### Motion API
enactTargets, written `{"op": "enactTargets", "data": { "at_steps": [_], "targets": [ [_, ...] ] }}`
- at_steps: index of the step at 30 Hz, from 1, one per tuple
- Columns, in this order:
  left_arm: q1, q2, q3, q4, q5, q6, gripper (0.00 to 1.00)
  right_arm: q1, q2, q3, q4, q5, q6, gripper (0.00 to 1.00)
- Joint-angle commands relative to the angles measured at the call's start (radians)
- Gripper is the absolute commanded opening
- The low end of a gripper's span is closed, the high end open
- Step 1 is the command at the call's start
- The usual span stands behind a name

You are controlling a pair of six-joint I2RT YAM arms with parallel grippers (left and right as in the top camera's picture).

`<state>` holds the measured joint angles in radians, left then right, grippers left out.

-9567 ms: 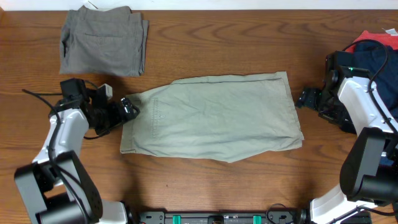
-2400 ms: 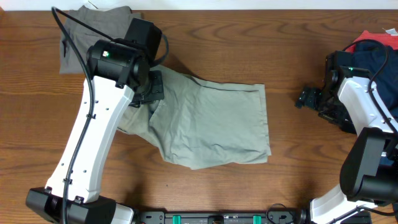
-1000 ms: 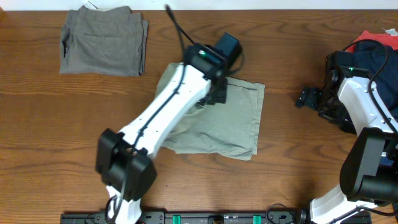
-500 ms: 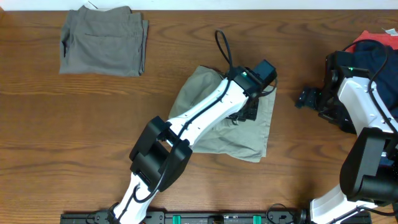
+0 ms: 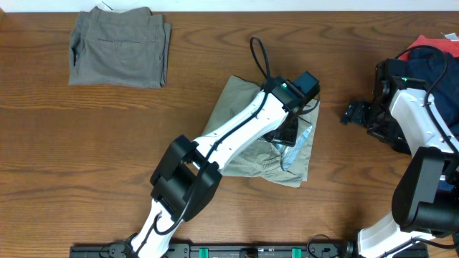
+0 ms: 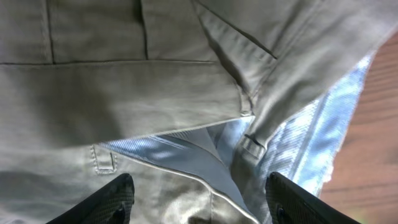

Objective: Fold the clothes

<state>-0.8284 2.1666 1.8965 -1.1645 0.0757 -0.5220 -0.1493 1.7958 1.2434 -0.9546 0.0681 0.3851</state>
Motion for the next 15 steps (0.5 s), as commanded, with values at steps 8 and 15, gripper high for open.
{"op": "enactTargets", "data": {
  "at_steps": [8,15],
  "targets": [
    [0.058,-0.241,0.039,-0.106,-0.166,0.083,0.87,-0.003,-0.019,0.010,0.001,0.010,0.000,0.99],
    [0.156,-0.216,-0.039,-0.139,-0.068,0.072,0.98,-0.003,-0.019,0.010,0.001,0.010,0.000,0.99]
  ]
}}
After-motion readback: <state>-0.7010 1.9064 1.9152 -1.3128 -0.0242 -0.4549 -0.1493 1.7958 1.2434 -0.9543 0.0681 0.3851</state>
